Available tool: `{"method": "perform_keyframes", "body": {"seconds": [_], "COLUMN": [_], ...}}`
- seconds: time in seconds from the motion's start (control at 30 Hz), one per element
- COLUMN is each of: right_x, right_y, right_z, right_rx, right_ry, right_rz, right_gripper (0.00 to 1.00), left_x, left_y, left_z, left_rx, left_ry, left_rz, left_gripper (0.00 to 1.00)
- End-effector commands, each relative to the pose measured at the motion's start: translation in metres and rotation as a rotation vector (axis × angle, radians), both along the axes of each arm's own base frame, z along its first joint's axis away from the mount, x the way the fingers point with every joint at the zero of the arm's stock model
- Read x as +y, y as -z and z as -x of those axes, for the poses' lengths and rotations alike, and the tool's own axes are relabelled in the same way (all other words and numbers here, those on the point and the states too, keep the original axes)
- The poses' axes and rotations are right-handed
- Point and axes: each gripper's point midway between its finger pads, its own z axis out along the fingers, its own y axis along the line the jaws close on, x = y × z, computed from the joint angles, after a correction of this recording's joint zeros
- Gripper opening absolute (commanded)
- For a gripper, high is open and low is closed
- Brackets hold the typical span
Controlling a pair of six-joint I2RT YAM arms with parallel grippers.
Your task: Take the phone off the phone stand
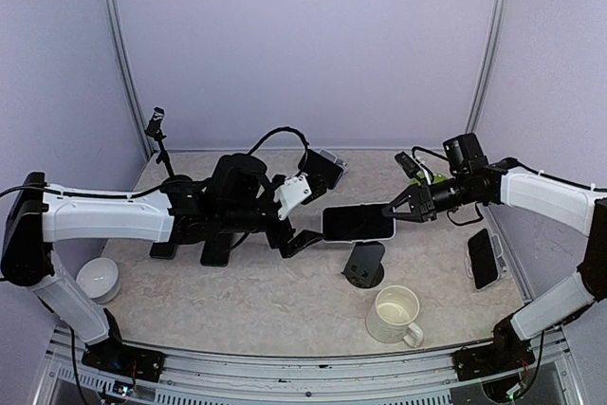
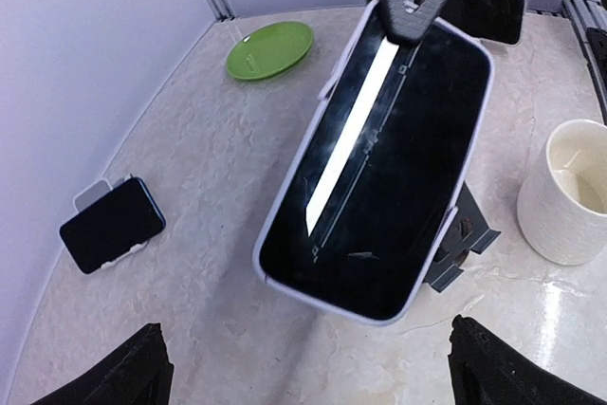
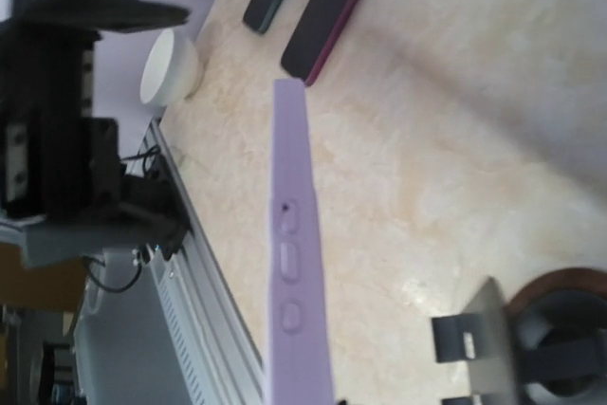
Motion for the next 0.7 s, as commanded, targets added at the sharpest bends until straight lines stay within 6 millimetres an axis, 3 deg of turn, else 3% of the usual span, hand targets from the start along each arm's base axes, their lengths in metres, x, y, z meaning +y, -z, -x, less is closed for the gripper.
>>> {"method": "perform_keyframes", "body": {"seconds": [0.0, 0.27, 0.67], "right_x": [0.021, 0.044, 0.056], "right_y": [-0.013, -0.018, -0.017], "right_z": [0.011, 0.016, 0.018], "right_rx": [0.023, 0.067, 0.124], "right_ry": [-0.077, -0.119, -0.143], "right_rz": [0.003, 0.004, 0.003], "right_gripper": [0.00, 0.00, 0.00], "left_x": [-0.005, -0.029, -0.053], "left_y": [-0.016, -0.010, 0.009], "left_z": [0.013, 0.033, 0.045], "left_rx": [-0.060, -0.017, 0.015], "left_ry": [0.068, 0.160, 0.227], "left_rz": [-0.094, -0.175, -0.257], "left_gripper": [0.99, 0.99, 0.99]}}
